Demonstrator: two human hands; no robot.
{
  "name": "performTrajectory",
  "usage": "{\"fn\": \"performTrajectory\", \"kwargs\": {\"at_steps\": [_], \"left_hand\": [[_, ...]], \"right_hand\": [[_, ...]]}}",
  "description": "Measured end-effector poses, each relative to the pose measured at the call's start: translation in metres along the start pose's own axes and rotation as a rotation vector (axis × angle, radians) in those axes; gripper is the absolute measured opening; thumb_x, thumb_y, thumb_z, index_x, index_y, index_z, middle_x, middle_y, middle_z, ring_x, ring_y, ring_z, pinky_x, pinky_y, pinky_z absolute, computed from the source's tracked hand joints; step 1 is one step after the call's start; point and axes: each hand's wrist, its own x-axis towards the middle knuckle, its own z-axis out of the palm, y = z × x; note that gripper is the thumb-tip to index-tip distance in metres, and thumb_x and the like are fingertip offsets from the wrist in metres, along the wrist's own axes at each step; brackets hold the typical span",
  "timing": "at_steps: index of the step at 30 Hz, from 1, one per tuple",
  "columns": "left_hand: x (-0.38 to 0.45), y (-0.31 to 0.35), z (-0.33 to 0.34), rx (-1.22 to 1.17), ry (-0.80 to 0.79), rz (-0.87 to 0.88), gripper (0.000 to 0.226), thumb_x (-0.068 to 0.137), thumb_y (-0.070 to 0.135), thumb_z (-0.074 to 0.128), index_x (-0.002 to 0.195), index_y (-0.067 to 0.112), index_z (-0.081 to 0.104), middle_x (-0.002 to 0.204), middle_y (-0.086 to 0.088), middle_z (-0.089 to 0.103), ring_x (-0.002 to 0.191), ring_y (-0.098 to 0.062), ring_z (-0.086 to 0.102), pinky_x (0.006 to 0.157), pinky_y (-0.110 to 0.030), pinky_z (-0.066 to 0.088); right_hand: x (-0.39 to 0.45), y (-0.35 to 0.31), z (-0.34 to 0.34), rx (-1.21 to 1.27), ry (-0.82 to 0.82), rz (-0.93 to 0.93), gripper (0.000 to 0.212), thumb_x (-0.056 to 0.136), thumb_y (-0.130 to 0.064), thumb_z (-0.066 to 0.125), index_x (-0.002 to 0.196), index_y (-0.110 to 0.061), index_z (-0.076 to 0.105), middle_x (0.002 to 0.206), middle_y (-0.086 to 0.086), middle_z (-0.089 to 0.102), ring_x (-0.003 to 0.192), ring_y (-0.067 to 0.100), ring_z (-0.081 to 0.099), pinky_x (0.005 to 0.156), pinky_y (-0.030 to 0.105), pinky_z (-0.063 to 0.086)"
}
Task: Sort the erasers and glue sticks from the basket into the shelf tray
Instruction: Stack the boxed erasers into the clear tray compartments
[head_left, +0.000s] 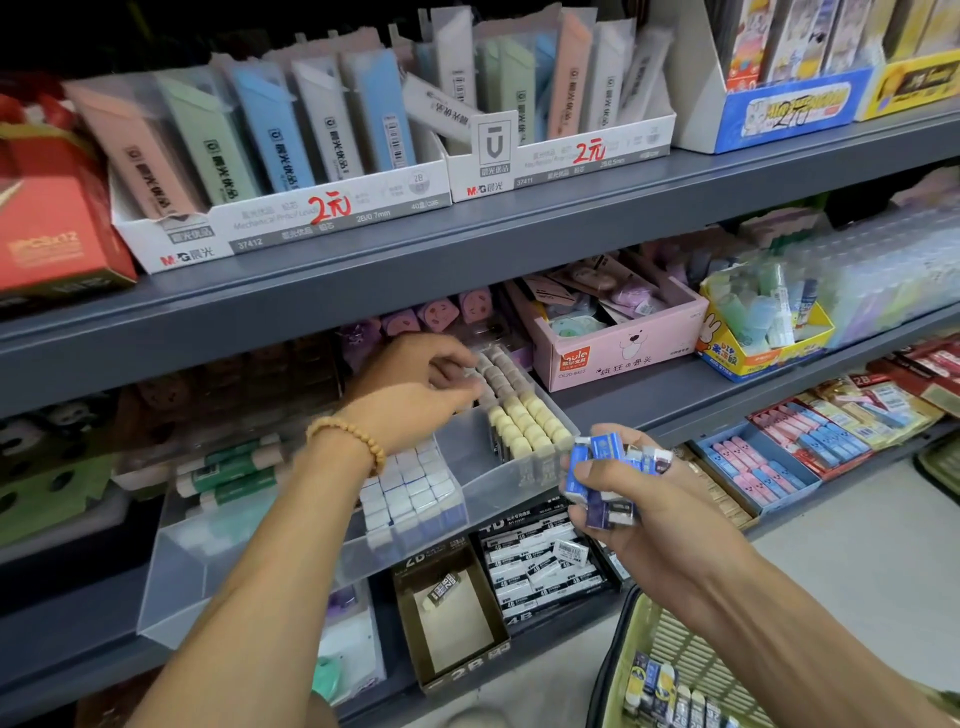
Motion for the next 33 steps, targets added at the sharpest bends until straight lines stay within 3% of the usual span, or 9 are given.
{"fn": "performTrajectory", "kwargs": {"at_steps": [4, 8, 10, 14, 16, 22, 26, 29, 33], "left_hand": [[-0.023, 0.028, 0.014, -0.256, -0.216, 0.112, 0.008, 0.084, 0.02, 0.074, 0.086, 0.027, 0.075, 0.08, 0.008, 0.072, 0.068, -0.008, 0.063, 0.074, -0.034, 0.056], [-0.028, 0.034, 0.017, -0.346, -0.389, 0.133, 0.009, 0.084, 0.011, 0.073, 0.091, 0.017, 0.076, 0.076, 0.009, 0.072, 0.064, 0.003, 0.059, 0.063, -0.014, 0.047], [-0.028, 0.034, 0.014, -0.388, -0.42, 0.124, 0.012, 0.083, 0.008, 0.074, 0.094, 0.013, 0.075, 0.075, 0.005, 0.071, 0.061, -0.001, 0.056, 0.056, -0.011, 0.042], [-0.03, 0.033, 0.006, -0.443, -0.393, 0.105, 0.009, 0.084, 0.004, 0.072, 0.087, 0.012, 0.071, 0.068, 0.002, 0.063, 0.056, -0.006, 0.055, 0.046, -0.015, 0.042], [-0.032, 0.031, 0.001, -0.473, -0.367, 0.076, 0.008, 0.086, 0.004, 0.069, 0.081, 0.01, 0.066, 0.067, -0.005, 0.063, 0.057, -0.012, 0.058, 0.043, -0.021, 0.046], [-0.041, 0.018, -0.029, -0.526, -0.293, -0.07, 0.018, 0.083, -0.008, 0.067, 0.094, 0.006, 0.068, 0.066, -0.005, 0.065, 0.053, -0.013, 0.062, 0.053, -0.02, 0.053], [-0.055, -0.006, -0.066, -0.536, -0.11, -0.163, 0.016, 0.085, -0.007, 0.064, 0.085, 0.008, 0.07, 0.069, -0.007, 0.07, 0.057, -0.008, 0.064, 0.06, -0.016, 0.056], [-0.067, -0.027, -0.086, -0.406, -0.056, -0.222, 0.014, 0.084, -0.005, 0.067, 0.084, 0.009, 0.069, 0.067, -0.003, 0.071, 0.057, -0.006, 0.064, 0.061, -0.016, 0.056], [-0.071, -0.042, -0.09, -0.112, -0.09, -0.202, 0.014, 0.081, 0.001, 0.073, 0.079, 0.015, 0.071, 0.065, -0.003, 0.07, 0.054, -0.006, 0.06, 0.056, -0.018, 0.052]], "right_hand": [[-0.004, -0.001, 0.008, -0.07, -0.097, -0.027, 0.036, 0.077, 0.016, 0.064, 0.103, -0.008, 0.061, 0.084, 0.012, 0.071, 0.062, 0.016, 0.063, 0.052, 0.026, 0.05], [-0.007, -0.006, 0.016, -0.194, -0.137, -0.089, 0.028, 0.079, 0.019, 0.063, 0.093, -0.005, 0.062, 0.07, 0.009, 0.066, 0.062, 0.019, 0.056, 0.056, 0.029, 0.046], [-0.006, -0.01, 0.018, -0.235, -0.146, -0.119, 0.028, 0.078, 0.019, 0.065, 0.093, -0.004, 0.061, 0.069, 0.01, 0.064, 0.061, 0.021, 0.055, 0.057, 0.032, 0.042], [-0.004, -0.015, 0.025, -0.355, -0.166, -0.18, 0.022, 0.077, 0.015, 0.069, 0.088, -0.003, 0.064, 0.071, 0.02, 0.062, 0.056, 0.023, 0.053, 0.053, 0.029, 0.041], [-0.002, -0.014, 0.031, -0.408, -0.168, -0.213, 0.024, 0.074, 0.014, 0.073, 0.09, -0.002, 0.064, 0.068, 0.014, 0.065, 0.055, 0.022, 0.053, 0.051, 0.028, 0.043], [0.008, -0.002, 0.05, -0.359, -0.158, -0.24, 0.035, 0.073, 0.01, 0.078, 0.102, 0.001, 0.059, 0.067, 0.01, 0.066, 0.054, 0.02, 0.058, 0.052, 0.028, 0.044], [0.008, 0.006, 0.059, -0.231, -0.169, -0.15, 0.029, 0.077, 0.003, 0.077, 0.101, -0.004, 0.061, 0.072, 0.011, 0.063, 0.062, 0.021, 0.06, 0.054, 0.027, 0.052], [0.001, 0.015, 0.063, -0.195, -0.187, -0.042, 0.034, 0.077, -0.003, 0.077, 0.105, -0.007, 0.059, 0.075, 0.011, 0.063, 0.06, 0.019, 0.059, 0.05, 0.026, 0.052], [-0.006, 0.025, 0.066, -0.197, -0.2, 0.012, 0.047, 0.061, -0.013, 0.08, 0.102, -0.01, 0.057, 0.077, 0.011, 0.063, 0.057, 0.017, 0.058, 0.046, 0.025, 0.048]]}}
